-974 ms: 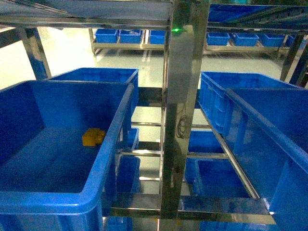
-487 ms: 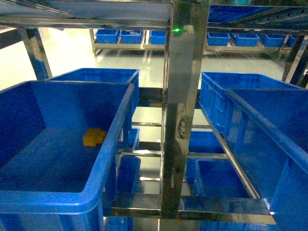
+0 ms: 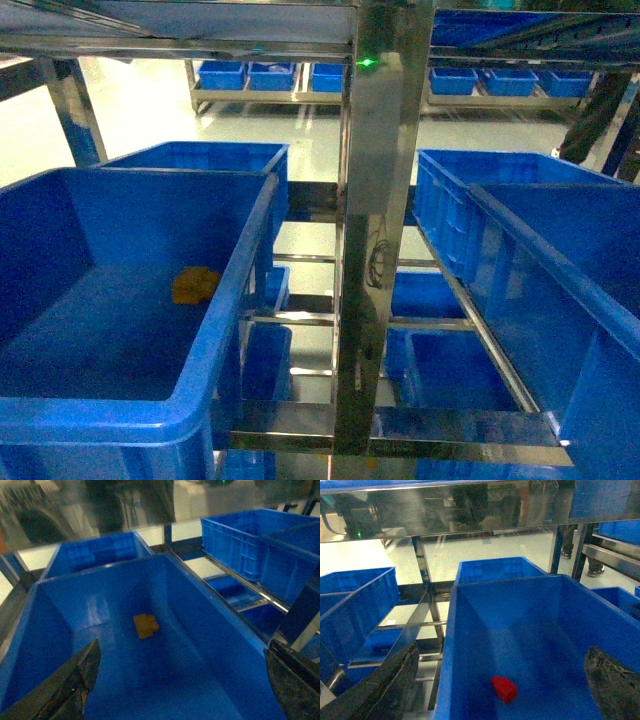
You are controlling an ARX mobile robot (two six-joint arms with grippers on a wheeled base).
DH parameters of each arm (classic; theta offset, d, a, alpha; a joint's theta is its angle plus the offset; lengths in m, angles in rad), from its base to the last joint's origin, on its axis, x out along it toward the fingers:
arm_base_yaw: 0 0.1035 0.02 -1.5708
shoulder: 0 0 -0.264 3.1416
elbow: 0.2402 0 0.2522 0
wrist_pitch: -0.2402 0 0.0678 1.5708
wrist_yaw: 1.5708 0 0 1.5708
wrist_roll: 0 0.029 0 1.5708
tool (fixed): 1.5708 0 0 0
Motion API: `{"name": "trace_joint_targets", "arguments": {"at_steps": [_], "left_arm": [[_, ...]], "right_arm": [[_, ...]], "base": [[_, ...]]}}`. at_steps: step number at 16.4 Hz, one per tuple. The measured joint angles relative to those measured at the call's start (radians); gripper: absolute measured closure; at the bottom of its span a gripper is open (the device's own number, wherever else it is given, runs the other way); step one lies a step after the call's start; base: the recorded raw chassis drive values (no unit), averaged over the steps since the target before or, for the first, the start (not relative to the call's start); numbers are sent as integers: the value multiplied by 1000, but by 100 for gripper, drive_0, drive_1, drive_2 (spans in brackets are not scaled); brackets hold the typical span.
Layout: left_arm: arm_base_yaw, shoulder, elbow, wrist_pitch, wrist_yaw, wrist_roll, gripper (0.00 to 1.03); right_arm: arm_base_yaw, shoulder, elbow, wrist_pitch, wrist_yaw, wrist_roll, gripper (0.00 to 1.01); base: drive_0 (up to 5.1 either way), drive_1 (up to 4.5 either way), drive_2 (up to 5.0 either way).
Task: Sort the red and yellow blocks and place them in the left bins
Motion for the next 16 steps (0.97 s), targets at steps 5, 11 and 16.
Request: {"name": "trace_joint_targets", "arguments": {"at_steps": [5,11,16], "left_arm": [[-102,-121,-82,90,-44,1,5],[-189,-217,-275,340,-472,-180,50],[-195,-360,-384,309,-468,-205,101]], "right_arm": [[0,0,0,0,0,0,3],[0,0,0,2,0,0,3],[79,-66,-80,107,-6,-64,37]], "base": [[0,0,0],[0,0,0],[0,0,0]]}}
